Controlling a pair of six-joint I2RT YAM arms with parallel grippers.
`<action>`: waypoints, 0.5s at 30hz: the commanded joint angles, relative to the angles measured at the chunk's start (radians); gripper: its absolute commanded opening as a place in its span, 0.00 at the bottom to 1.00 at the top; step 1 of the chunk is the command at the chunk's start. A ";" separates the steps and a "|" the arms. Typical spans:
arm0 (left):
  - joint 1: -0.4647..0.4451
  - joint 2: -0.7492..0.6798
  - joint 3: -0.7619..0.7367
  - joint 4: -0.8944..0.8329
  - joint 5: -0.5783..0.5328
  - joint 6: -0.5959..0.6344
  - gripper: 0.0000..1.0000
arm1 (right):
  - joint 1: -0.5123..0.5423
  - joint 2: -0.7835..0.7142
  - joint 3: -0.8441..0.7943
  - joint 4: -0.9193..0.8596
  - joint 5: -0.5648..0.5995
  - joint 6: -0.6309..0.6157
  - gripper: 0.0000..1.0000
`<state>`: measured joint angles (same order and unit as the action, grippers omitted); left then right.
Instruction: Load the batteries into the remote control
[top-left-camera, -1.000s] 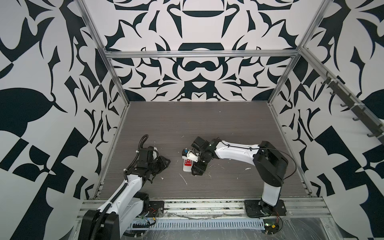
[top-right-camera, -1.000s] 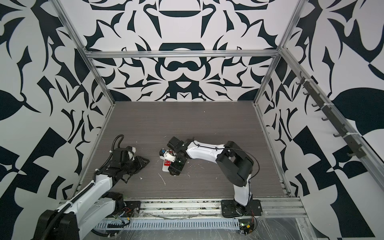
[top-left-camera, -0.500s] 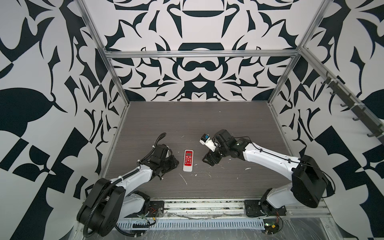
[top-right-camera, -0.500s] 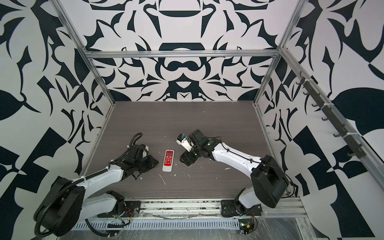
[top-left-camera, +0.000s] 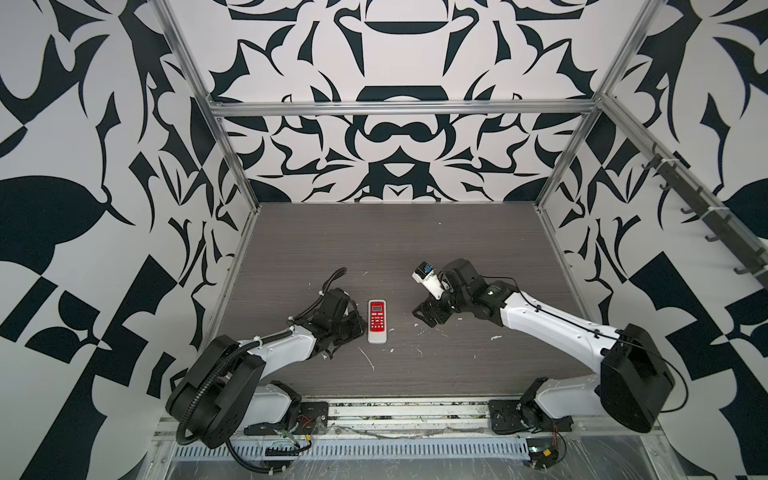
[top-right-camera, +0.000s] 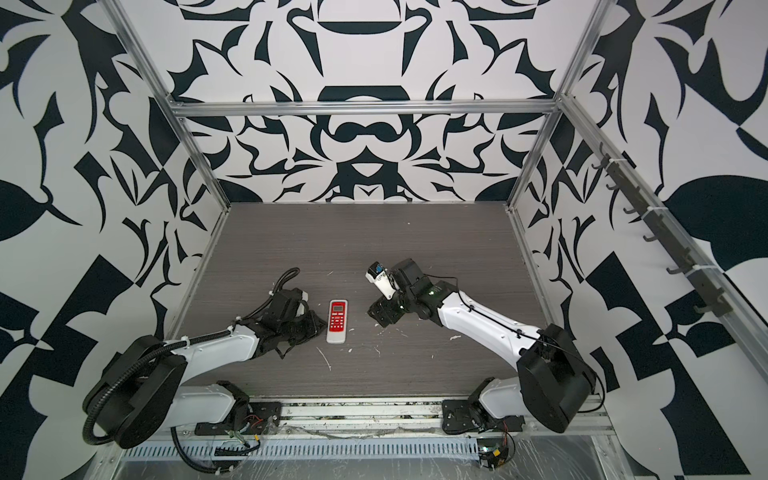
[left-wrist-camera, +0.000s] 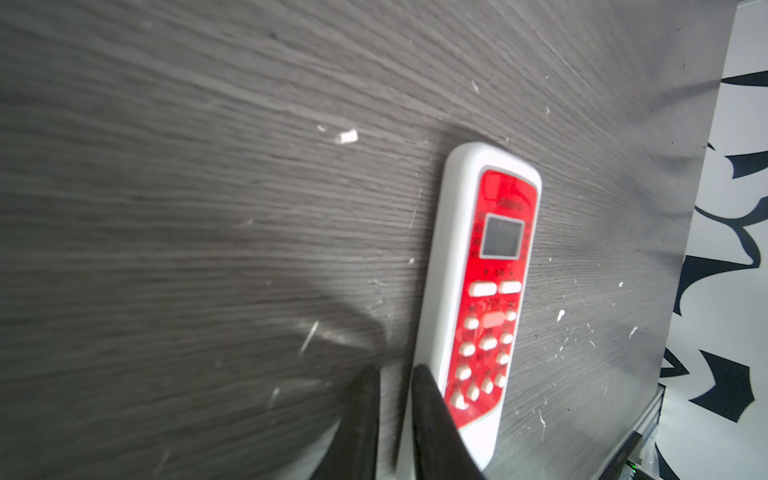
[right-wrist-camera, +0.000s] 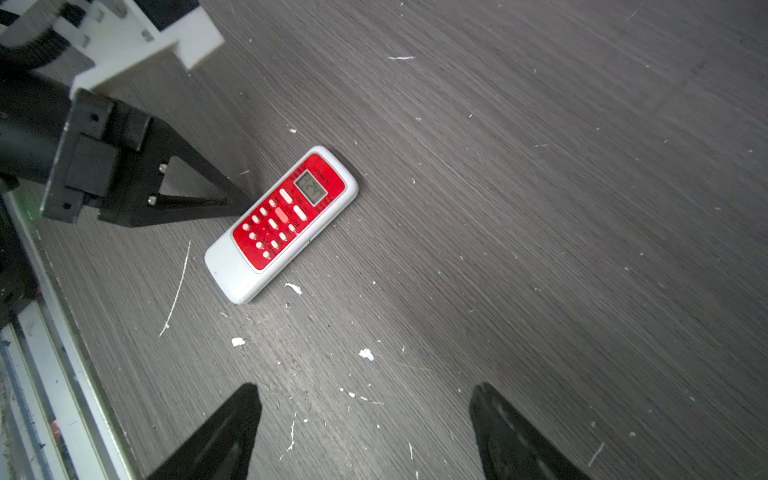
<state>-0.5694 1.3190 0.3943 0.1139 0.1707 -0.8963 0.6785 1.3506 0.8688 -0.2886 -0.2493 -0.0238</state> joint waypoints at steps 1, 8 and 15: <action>-0.015 0.012 -0.003 0.001 -0.020 -0.026 0.20 | -0.007 -0.027 -0.013 0.045 0.005 0.017 0.84; -0.020 -0.019 0.000 -0.034 -0.045 -0.023 0.20 | -0.014 -0.037 -0.014 0.042 0.007 0.015 0.84; -0.020 -0.037 0.038 -0.113 -0.094 0.016 0.20 | -0.015 -0.047 -0.026 0.035 0.013 0.015 0.84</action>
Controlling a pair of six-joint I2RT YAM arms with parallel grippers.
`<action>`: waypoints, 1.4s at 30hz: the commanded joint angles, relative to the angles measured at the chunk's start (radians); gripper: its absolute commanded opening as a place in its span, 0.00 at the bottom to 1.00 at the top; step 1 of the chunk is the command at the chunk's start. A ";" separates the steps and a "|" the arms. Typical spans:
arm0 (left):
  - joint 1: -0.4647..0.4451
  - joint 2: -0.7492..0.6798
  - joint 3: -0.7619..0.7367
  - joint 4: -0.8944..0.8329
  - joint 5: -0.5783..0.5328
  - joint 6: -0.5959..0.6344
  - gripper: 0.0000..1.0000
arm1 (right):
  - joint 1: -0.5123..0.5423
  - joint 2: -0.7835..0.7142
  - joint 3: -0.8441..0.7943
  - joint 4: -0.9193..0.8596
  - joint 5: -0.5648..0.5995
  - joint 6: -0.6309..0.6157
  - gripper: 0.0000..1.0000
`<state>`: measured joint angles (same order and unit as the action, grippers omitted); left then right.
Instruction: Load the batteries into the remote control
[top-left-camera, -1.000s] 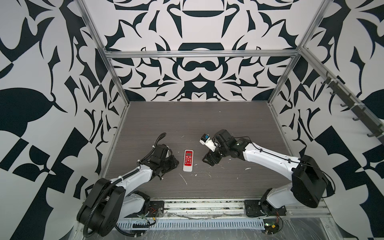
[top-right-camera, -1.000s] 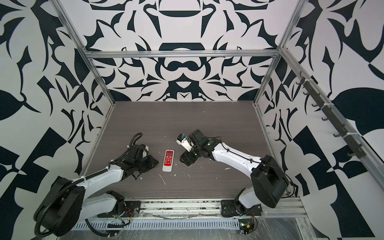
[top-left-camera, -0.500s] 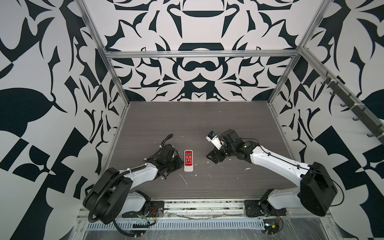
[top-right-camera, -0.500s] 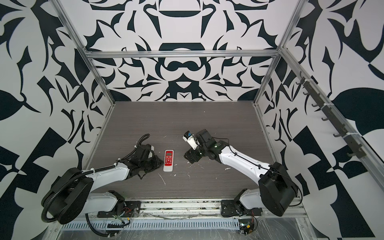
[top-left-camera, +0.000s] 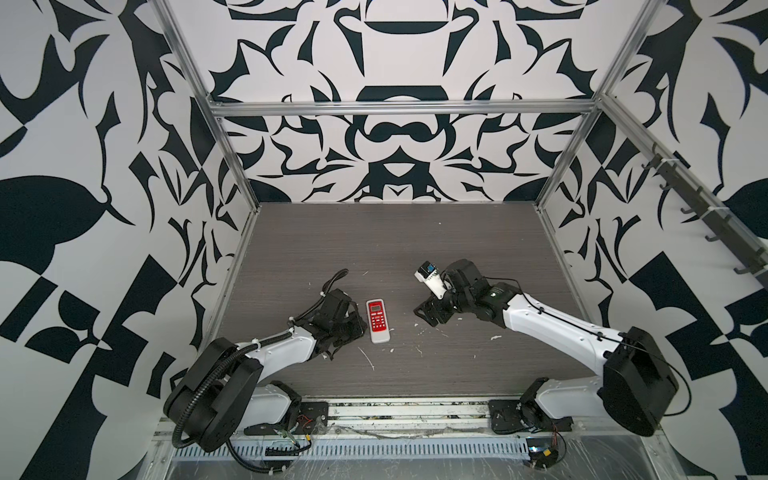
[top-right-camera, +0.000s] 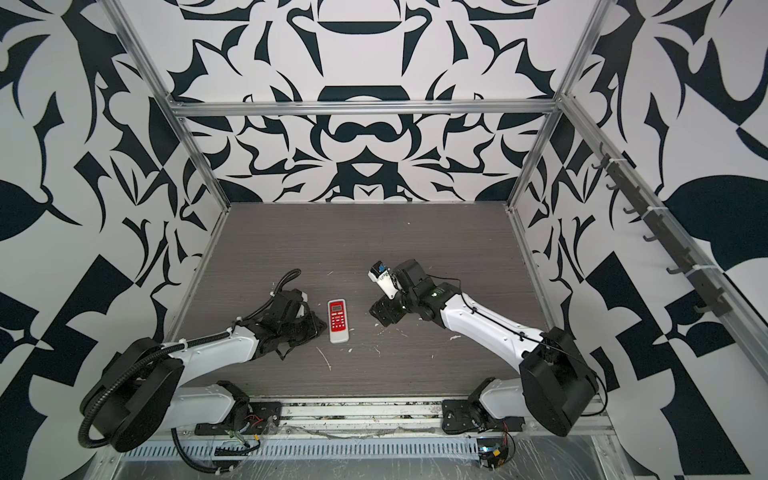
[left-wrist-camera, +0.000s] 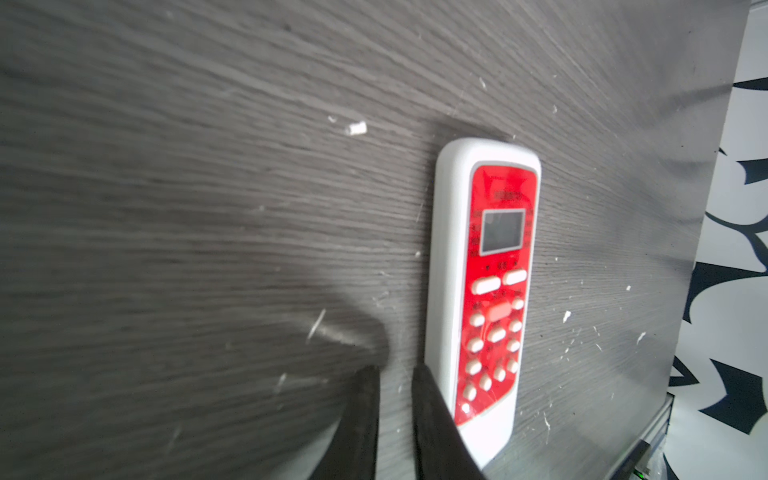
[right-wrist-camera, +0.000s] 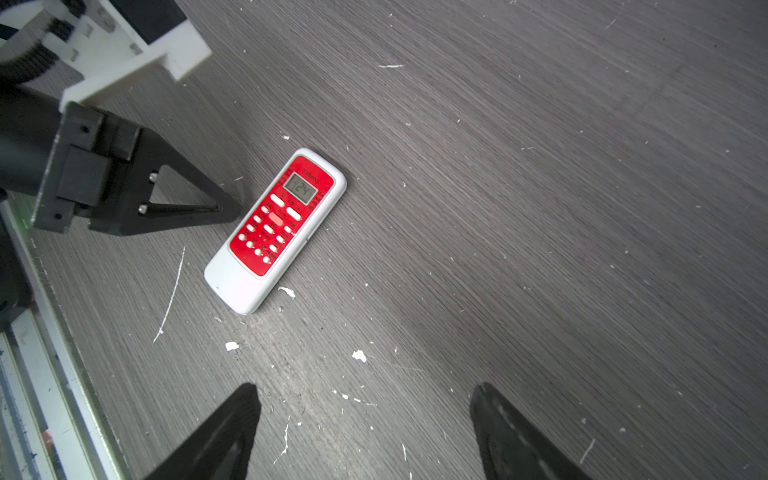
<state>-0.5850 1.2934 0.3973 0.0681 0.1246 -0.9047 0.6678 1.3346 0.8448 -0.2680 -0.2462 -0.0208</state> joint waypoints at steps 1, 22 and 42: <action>-0.003 -0.011 0.044 -0.076 -0.058 0.032 0.19 | -0.004 -0.035 -0.003 0.014 0.008 0.012 0.84; 0.070 0.178 0.163 -0.017 -0.035 0.099 0.19 | -0.004 -0.077 -0.031 0.025 0.004 0.010 0.85; 0.070 0.137 0.178 -0.078 -0.079 0.125 0.27 | -0.004 -0.155 -0.085 0.038 0.075 0.011 0.99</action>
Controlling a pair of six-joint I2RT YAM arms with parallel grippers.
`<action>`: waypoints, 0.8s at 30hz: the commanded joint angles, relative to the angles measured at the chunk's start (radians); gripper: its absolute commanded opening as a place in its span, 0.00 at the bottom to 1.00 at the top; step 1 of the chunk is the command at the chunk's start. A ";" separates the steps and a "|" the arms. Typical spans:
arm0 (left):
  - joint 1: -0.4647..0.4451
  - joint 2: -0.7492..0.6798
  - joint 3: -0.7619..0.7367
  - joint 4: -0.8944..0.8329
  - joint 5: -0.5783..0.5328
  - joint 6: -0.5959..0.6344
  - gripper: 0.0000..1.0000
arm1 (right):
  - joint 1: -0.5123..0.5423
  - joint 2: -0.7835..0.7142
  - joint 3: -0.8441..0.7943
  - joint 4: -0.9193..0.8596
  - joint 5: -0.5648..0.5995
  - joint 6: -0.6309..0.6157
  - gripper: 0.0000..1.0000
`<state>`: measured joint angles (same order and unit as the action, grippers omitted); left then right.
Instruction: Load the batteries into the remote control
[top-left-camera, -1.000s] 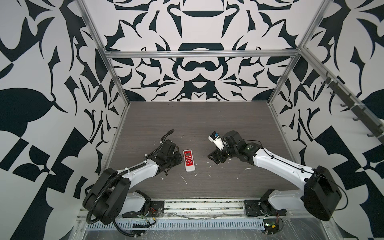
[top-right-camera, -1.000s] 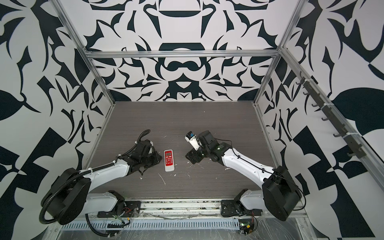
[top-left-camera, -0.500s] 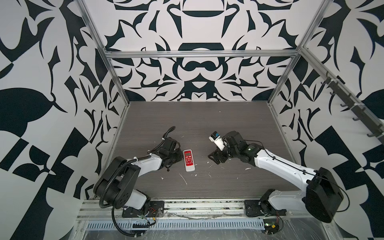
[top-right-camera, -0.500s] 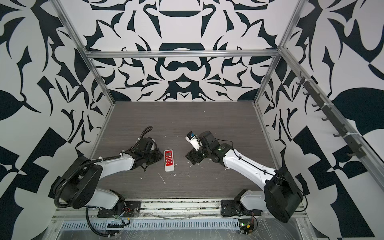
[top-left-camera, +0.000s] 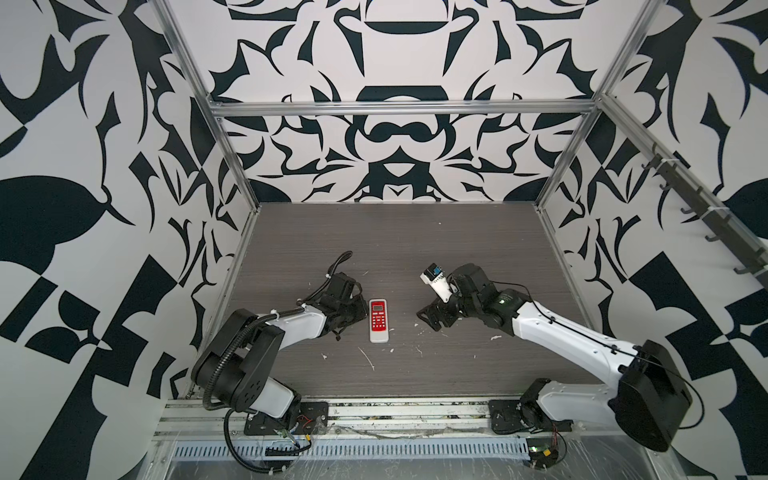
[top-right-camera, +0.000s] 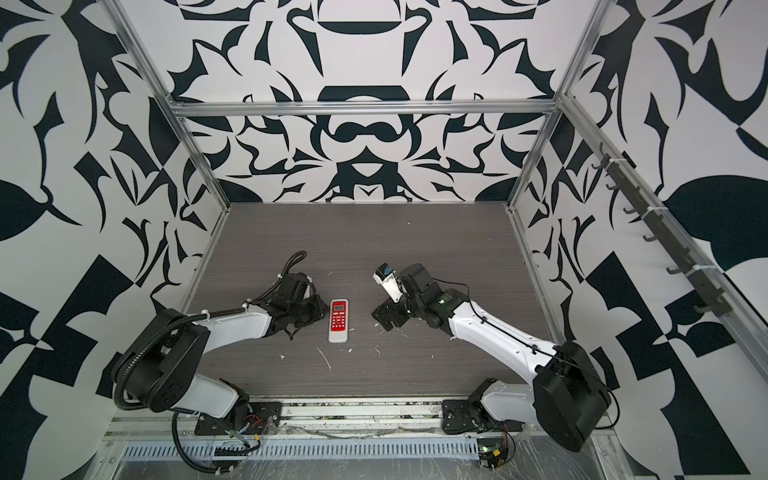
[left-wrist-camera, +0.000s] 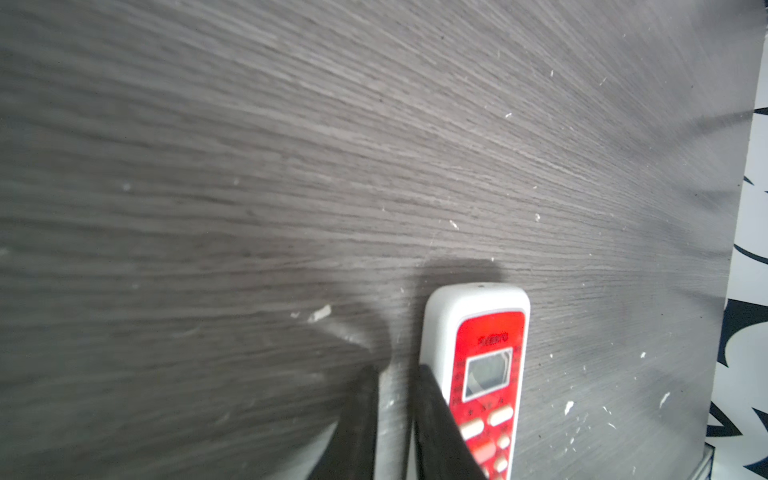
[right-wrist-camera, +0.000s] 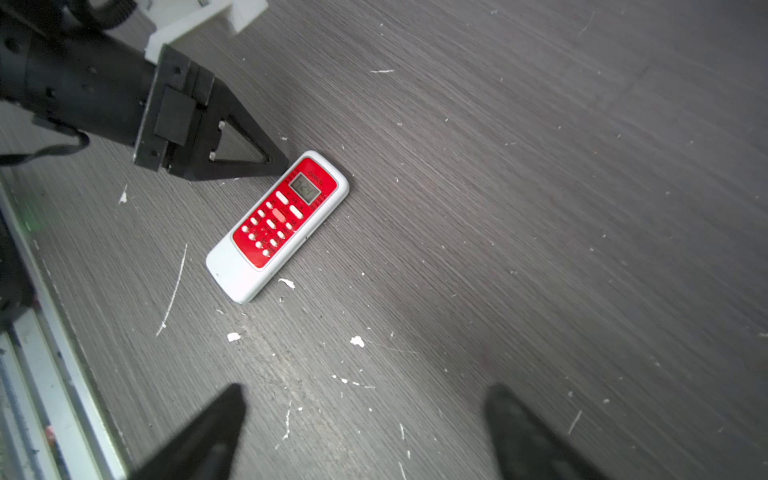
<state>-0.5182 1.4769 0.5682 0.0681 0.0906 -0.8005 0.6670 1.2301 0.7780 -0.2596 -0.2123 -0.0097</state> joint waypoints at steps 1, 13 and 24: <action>0.003 -0.071 0.009 -0.102 -0.065 0.033 0.32 | -0.003 -0.073 -0.035 0.045 0.057 0.006 1.00; 0.151 -0.431 0.017 -0.383 -0.390 0.176 0.99 | -0.041 -0.406 -0.244 0.173 0.656 0.061 1.00; 0.301 -0.534 -0.023 -0.317 -0.829 0.225 0.99 | -0.185 -0.413 -0.455 0.537 0.921 0.022 1.00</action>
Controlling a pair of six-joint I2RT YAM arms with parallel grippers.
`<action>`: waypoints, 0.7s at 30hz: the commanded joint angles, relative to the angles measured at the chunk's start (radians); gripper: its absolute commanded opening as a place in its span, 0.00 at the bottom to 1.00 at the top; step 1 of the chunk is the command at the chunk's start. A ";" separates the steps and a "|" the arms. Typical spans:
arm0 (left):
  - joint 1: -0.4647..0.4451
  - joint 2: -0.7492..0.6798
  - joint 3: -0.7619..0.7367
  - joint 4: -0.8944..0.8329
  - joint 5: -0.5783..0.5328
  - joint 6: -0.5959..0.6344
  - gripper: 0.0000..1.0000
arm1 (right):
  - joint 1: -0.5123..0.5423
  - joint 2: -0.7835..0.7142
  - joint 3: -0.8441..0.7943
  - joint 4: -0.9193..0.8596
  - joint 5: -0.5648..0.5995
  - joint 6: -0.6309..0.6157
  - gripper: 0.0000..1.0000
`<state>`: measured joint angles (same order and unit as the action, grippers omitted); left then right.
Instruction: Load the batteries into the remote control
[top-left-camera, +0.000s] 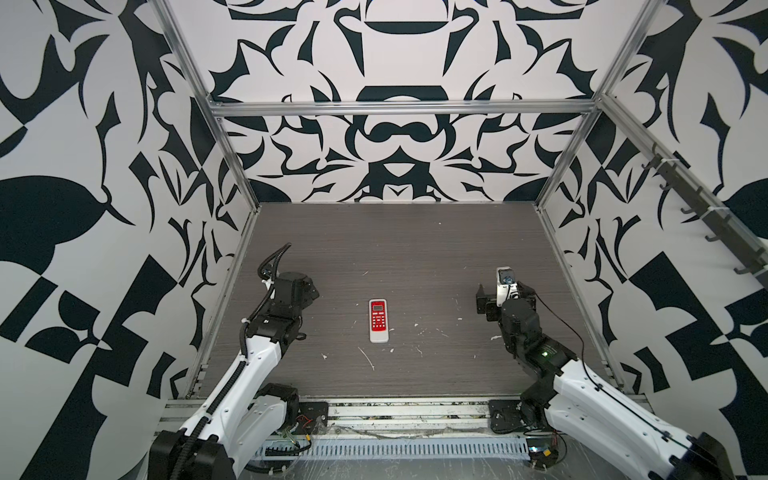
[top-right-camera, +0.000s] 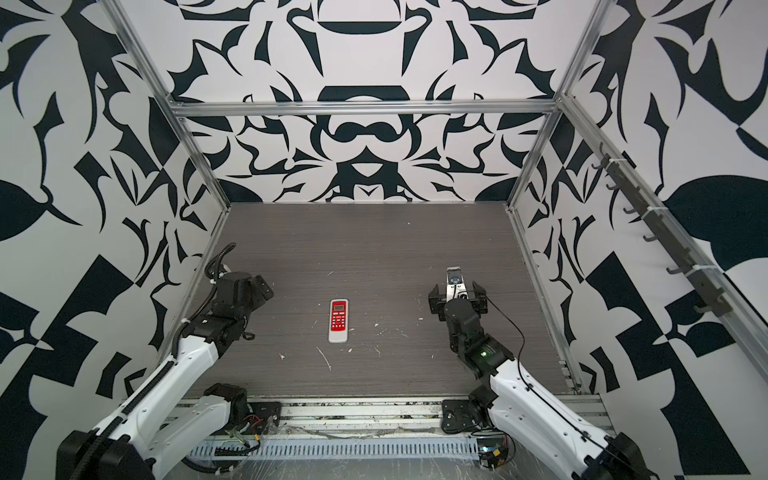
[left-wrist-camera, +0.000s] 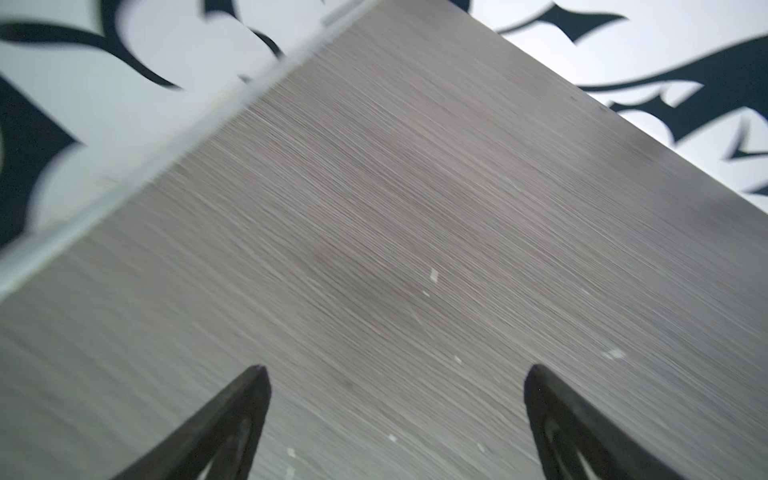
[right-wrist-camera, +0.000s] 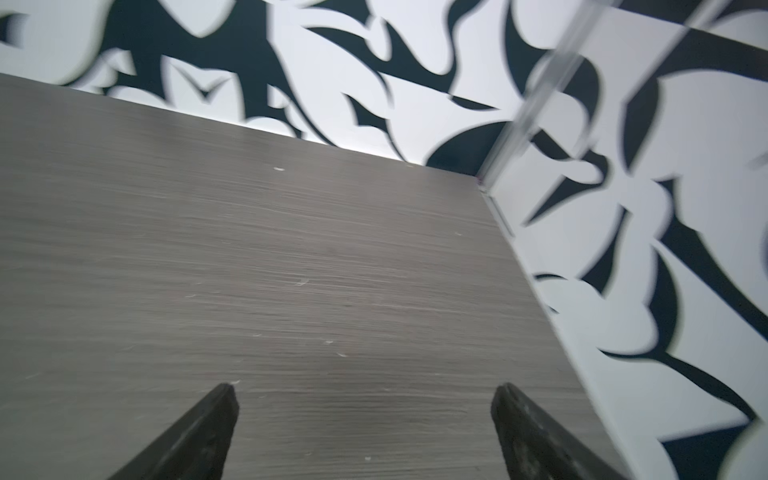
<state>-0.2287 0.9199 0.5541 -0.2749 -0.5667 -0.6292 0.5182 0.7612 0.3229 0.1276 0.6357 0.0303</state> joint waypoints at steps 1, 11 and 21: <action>0.015 0.041 -0.005 0.042 -0.189 0.065 0.99 | -0.047 0.088 -0.004 0.180 0.066 -0.039 1.00; 0.039 0.115 -0.151 0.540 -0.114 0.421 0.99 | -0.167 0.417 -0.140 0.710 -0.037 -0.118 1.00; 0.084 0.325 -0.244 0.956 -0.062 0.497 0.99 | -0.191 0.690 -0.090 0.969 -0.109 -0.178 1.00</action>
<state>-0.1539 1.2068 0.2890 0.4801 -0.6388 -0.1867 0.3450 1.4185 0.2115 0.9249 0.5503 -0.1352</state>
